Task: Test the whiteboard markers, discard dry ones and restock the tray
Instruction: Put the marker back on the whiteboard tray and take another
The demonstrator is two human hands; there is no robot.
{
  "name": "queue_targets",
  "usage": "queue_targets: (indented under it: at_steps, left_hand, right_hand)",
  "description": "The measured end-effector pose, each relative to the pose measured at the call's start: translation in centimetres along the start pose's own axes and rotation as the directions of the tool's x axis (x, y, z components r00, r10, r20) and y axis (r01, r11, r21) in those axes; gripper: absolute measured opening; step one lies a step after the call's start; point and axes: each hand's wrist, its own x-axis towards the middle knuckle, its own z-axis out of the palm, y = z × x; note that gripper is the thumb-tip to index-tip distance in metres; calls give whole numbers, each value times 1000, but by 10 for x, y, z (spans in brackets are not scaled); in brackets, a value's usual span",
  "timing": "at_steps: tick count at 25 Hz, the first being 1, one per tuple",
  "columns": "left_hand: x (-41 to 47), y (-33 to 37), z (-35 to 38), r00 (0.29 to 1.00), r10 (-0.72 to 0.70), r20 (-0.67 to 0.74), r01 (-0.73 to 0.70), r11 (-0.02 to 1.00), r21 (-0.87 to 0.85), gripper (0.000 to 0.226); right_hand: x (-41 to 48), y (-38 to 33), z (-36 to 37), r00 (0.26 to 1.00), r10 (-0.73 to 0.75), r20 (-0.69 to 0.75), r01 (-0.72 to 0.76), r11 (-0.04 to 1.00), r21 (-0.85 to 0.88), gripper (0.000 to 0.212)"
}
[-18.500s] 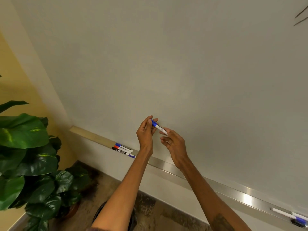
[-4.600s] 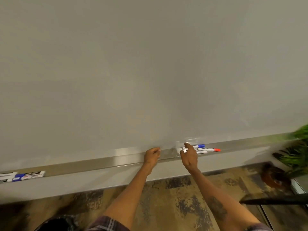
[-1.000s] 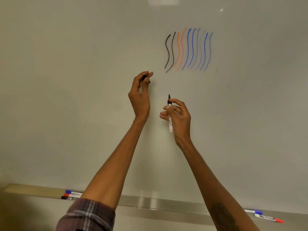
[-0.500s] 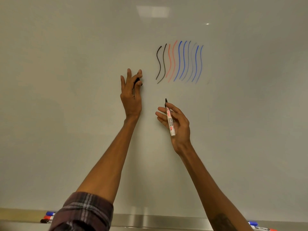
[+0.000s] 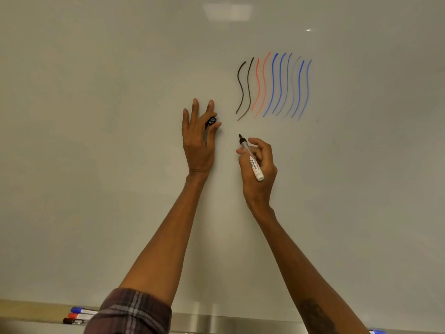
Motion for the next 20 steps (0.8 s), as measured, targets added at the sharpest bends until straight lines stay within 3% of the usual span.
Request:
queue_targets:
  at_steps: [4,10,14,20]
  left_hand:
    - [-1,0,0,1000,8,-29,-8,1000,0,38]
    - [-1,-9,3,994,106,27,-108,989,96,35]
    - [-2,-6,2,991,133,14,-133,985,108,36]
    - [-3,-6,1,989,145,20,-147,982,123,35]
  right_hand:
    - [13,7,9,974,-220,-52,208,962,-176,27]
    - [11,22,8,912,-410,-11,371,837,-402,28]
    - [-32,38,0,922,-387,-7,331,796,-506,20]
    - [4,15,-4,951,-292,-105,241,908,-341,26]
